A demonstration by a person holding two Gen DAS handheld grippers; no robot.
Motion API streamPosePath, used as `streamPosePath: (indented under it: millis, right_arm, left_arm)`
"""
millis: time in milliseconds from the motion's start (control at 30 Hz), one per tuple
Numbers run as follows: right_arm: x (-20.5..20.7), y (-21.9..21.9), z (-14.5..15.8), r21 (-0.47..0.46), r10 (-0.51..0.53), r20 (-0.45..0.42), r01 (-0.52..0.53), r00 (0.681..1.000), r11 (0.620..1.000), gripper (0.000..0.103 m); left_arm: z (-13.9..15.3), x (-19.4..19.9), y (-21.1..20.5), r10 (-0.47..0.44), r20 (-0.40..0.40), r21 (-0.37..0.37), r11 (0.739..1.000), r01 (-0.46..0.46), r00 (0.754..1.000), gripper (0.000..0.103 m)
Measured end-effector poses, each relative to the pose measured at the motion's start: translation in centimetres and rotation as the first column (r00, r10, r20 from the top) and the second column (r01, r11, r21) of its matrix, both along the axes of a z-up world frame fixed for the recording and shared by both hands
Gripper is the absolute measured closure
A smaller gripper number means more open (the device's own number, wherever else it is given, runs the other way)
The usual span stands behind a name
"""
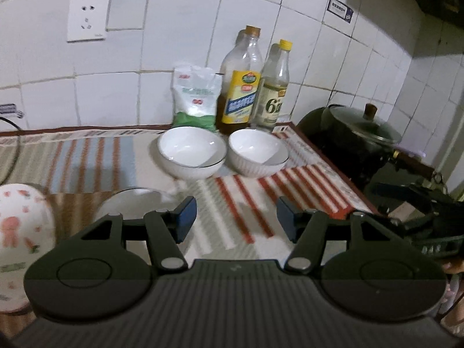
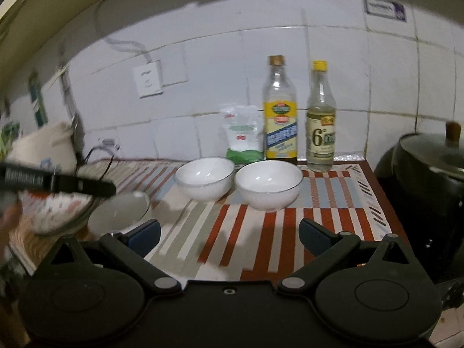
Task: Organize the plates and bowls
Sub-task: 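Open both grippers and withdraw them from the placed bowl, then move both grippers to the next white bowl and grasp its rim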
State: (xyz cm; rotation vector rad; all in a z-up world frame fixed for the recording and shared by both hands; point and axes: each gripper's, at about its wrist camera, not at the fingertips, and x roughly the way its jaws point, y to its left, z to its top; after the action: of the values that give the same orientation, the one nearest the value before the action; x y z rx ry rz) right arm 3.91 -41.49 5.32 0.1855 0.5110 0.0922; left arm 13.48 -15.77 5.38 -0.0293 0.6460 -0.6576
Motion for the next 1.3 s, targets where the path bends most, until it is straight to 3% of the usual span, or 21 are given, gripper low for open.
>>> streamPosePath:
  millis: [133, 367, 500, 600, 767, 867, 1033, 1200, 1267, 1300]
  right_arm:
    - [3.3, -2.5, 0.0, 0.086, -0.012, -0.022, 0.014, 1.0, 0.996, 0.012]
    - [10.0, -5.0, -1.8, 0.099, -0.059, -0.112, 0.071, 0.992, 0.993, 0.034]
    - [13.2, -6.6, -3.8, 0.071, -0.114, -0.138, 0.125, 0.984, 0.99, 0.035]
    - [15.0, -8.0, -5.4, 0.107, -0.141, -0.157, 0.158, 0.978, 0.982, 0.035]
    - [17.2, -9.8, -7.6, 0.175, -0.161, -0.214, 0.2, 0.963, 0.964, 0.039]
    - [18.2, -10.1, -8.3, 0.217, -0.133, -0.231, 0.184, 0.964, 0.959, 0.049]
    - [19.6, -10.1, -9.2, 0.251, -0.105, -0.245, 0.167, 0.964, 0.953, 0.063]
    - [20.2, -9.9, -9.4, 0.237, -0.081, -0.233, 0.137, 0.969, 0.962, 0.067]
    - [20.1, -9.6, -9.5, 0.242, -0.054, -0.234, 0.112, 0.971, 0.964, 0.081]
    - [20.0, -9.3, -9.5, 0.226, -0.057, -0.237, 0.112, 0.97, 0.968, 0.081]
  left_arm:
    - [-1.1, 1.5, -2.9, 0.031, -0.016, -0.036, 0.999, -0.032, 0.999, 0.045]
    - [-2.9, 5.1, -7.6, 0.09, -0.041, -0.096, 0.991, -0.094, 0.995, 0.05]
    - [-5.0, 7.2, -9.8, 0.14, -0.081, -0.093, 0.985, -0.148, 0.987, 0.054]
    - [-6.9, 8.5, -10.8, 0.187, -0.124, -0.102, 0.975, -0.2, 0.975, 0.054]
    - [-8.5, 10.4, -11.7, 0.256, -0.161, -0.129, 0.952, -0.277, 0.953, 0.054]
    - [-8.8, 11.0, -11.9, 0.275, -0.176, -0.141, 0.943, -0.301, 0.945, 0.06]
    - [-9.1, 11.6, -12.3, 0.262, -0.201, -0.158, 0.942, -0.295, 0.944, 0.071]
    - [-9.2, 12.3, -12.8, 0.252, -0.205, -0.138, 0.949, -0.283, 0.946, 0.071]
    - [-9.2, 12.3, -12.8, 0.252, -0.21, -0.134, 0.95, -0.283, 0.945, 0.071]
    - [-9.2, 12.4, -12.8, 0.241, -0.217, -0.138, 0.952, -0.274, 0.946, 0.072]
